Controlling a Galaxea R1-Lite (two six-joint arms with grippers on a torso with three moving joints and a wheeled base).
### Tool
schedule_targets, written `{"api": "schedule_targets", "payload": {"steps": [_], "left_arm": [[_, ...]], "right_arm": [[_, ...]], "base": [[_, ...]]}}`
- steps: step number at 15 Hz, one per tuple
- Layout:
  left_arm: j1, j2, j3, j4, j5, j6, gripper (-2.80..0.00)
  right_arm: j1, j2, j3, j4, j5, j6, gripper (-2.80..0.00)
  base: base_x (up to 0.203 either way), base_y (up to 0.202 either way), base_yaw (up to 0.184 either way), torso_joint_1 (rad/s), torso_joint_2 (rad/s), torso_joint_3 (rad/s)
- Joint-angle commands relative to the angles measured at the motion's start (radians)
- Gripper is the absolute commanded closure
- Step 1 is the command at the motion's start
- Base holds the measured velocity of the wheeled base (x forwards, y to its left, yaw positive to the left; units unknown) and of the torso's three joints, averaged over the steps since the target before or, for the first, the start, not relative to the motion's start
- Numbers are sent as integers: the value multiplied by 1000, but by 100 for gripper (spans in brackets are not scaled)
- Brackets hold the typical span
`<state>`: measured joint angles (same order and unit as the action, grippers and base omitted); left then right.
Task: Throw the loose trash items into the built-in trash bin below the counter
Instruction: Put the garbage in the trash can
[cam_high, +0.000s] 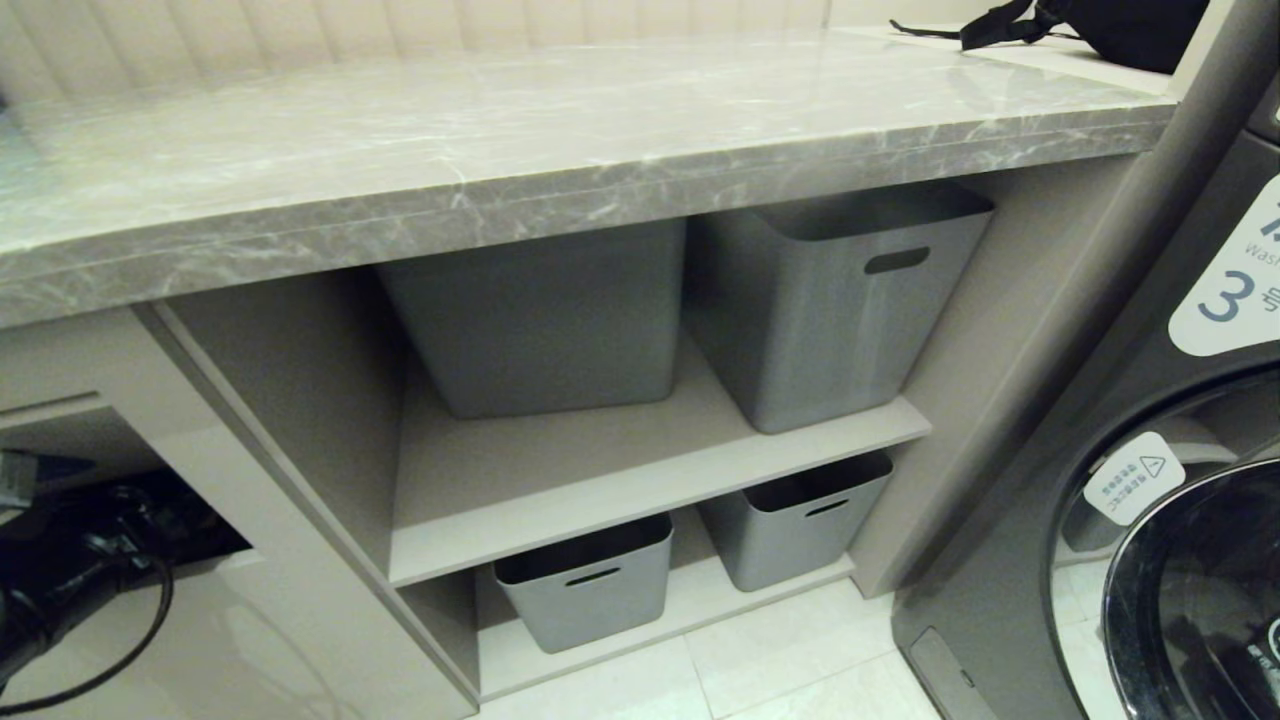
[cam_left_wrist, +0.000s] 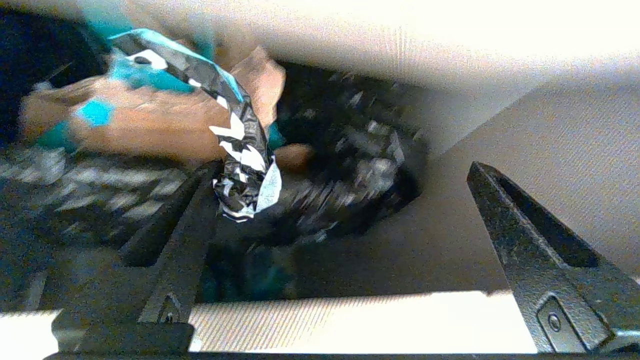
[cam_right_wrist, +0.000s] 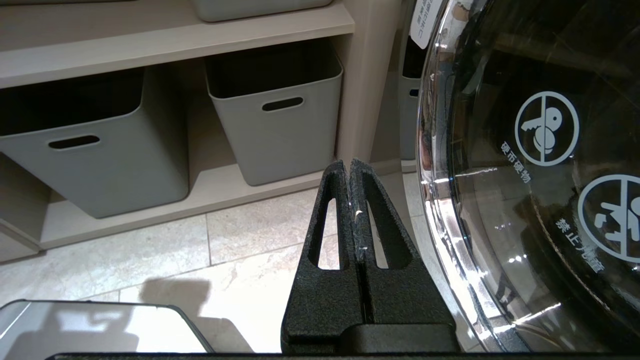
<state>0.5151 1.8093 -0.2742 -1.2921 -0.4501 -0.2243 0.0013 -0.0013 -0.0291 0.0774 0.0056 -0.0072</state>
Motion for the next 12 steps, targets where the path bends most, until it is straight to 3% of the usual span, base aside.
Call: {"api": "schedule_targets", "payload": {"steps": [1,2,6,12], "left_arm": [[5,-23,30,-9,9,-9,-280],[5,-28,39,-8,10,-47,-280],[5,-63,83,-4,10,-300,-280],[5,-93,107,-6,9,-295,-280]], "right_arm": [[0,0,0,-1,1,0,0],[0,0,0,1,1,0,0],[0,0,0,-1,1,0,0],[0,0,0,0,1,0,0]], "base": [[0,0,0,0,0,0],[0,0,0,0,0,0],[0,0,0,0,0,0],[0,0,0,0,0,0]]}}
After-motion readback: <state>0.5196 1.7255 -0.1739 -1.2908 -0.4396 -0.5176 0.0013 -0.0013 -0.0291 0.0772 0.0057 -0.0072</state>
